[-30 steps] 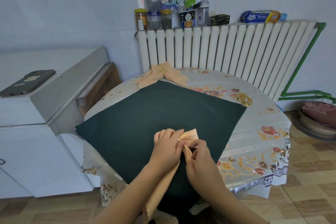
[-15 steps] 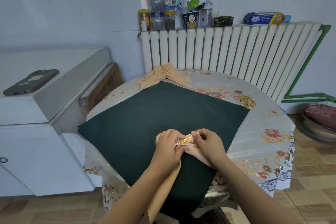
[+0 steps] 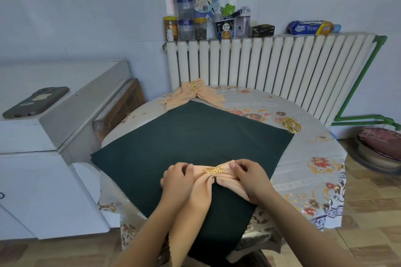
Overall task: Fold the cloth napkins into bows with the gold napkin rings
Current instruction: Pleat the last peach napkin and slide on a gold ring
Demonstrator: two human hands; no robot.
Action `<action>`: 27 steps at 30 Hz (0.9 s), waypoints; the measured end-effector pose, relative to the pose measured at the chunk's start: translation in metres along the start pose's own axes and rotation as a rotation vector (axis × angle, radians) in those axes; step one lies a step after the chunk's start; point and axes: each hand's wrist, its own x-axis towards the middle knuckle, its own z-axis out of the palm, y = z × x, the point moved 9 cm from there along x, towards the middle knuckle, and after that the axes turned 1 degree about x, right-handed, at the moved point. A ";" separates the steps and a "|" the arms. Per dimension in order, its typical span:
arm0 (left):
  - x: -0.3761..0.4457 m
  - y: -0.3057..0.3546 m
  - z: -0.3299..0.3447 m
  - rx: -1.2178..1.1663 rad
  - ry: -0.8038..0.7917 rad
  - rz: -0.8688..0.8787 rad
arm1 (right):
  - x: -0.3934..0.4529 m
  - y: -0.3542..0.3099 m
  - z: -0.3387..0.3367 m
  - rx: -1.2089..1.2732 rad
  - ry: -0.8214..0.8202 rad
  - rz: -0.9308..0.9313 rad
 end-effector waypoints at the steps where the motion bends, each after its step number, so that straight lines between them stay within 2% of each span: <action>1: 0.002 -0.004 0.000 0.065 -0.055 -0.015 | 0.000 0.001 -0.001 -0.024 -0.028 0.023; 4: 0.004 -0.001 -0.001 -0.015 -0.231 -0.037 | 0.003 -0.004 -0.006 -0.119 -0.129 0.057; 6: 0.005 0.005 -0.009 -0.130 -0.274 -0.036 | 0.006 -0.009 -0.012 -0.082 -0.177 0.083; 10: 0.019 0.029 -0.030 -0.269 -0.215 -0.005 | 0.022 -0.027 -0.031 0.054 -0.146 0.089; 14: 0.044 0.061 -0.056 -0.286 -0.050 0.063 | 0.047 -0.054 -0.050 0.162 -0.004 0.029; 18: 0.074 0.088 -0.072 -0.300 0.016 0.112 | 0.079 -0.075 -0.056 0.188 0.115 0.007; 24: 0.153 0.112 -0.072 -0.275 -0.045 0.239 | 0.150 -0.108 -0.048 0.210 0.132 -0.019; 27: 0.208 0.116 -0.064 -0.223 -0.119 0.226 | 0.208 -0.119 -0.029 0.210 0.091 -0.043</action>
